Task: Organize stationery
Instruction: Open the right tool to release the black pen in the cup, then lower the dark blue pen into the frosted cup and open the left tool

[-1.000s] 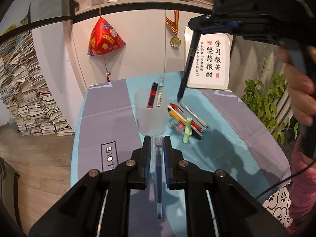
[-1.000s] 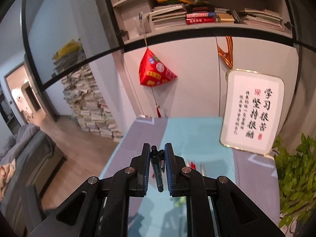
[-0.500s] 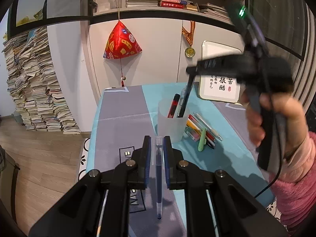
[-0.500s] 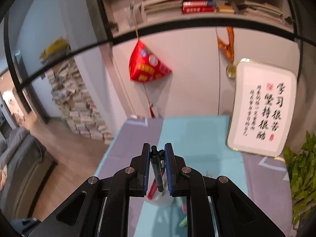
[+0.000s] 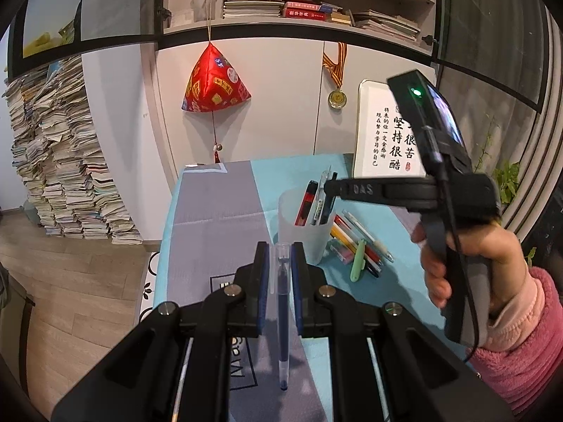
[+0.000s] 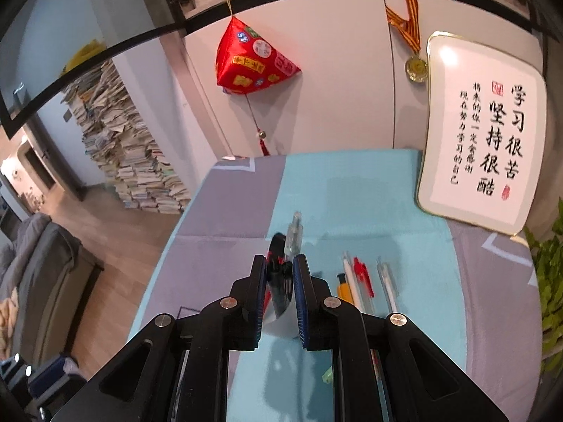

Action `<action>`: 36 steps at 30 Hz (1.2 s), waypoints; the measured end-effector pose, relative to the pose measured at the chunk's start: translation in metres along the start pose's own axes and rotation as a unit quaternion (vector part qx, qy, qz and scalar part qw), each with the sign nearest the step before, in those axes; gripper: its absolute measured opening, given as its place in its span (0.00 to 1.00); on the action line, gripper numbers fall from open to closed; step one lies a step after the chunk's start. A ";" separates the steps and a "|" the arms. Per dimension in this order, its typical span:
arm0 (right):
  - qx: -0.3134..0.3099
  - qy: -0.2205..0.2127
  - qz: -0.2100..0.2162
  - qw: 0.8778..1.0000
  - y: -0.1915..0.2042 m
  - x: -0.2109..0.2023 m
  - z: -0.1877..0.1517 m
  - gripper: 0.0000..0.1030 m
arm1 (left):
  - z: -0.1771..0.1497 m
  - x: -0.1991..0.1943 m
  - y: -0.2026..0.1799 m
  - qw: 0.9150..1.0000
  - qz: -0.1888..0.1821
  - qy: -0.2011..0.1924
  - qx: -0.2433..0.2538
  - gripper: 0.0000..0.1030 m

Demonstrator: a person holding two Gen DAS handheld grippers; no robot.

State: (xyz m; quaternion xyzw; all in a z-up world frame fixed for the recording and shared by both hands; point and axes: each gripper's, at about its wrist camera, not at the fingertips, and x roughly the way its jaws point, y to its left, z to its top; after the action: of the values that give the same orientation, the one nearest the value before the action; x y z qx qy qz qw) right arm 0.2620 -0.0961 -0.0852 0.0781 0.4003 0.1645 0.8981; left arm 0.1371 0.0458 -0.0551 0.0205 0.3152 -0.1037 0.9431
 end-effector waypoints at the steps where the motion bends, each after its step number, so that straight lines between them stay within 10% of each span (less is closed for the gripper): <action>1: -0.001 0.000 0.004 1.000 -0.001 -0.004 -0.001 0.16 | 0.003 0.000 0.000 1.000 0.001 -0.002 0.000 0.10; 6: -0.008 -0.035 0.004 0.999 -0.011 -0.036 -0.014 0.41 | 0.028 0.001 -0.001 1.000 0.004 -0.023 -0.003 0.10; 17: -0.027 0.007 -0.070 0.997 -0.056 -0.050 -0.069 0.41 | 0.097 0.032 -0.018 0.995 0.014 -0.099 -0.026 0.10; 36: 0.019 0.053 -0.091 0.994 -0.107 -0.027 -0.086 0.41 | 0.077 0.116 -0.014 0.997 0.012 -0.043 -0.056 0.10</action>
State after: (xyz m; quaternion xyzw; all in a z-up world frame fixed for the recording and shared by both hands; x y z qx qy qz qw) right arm 0.2058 -0.2051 -0.1532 0.0499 0.4561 0.0781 0.8851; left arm 0.2707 0.0030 -0.0626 -0.0333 0.2798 -0.0756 0.9565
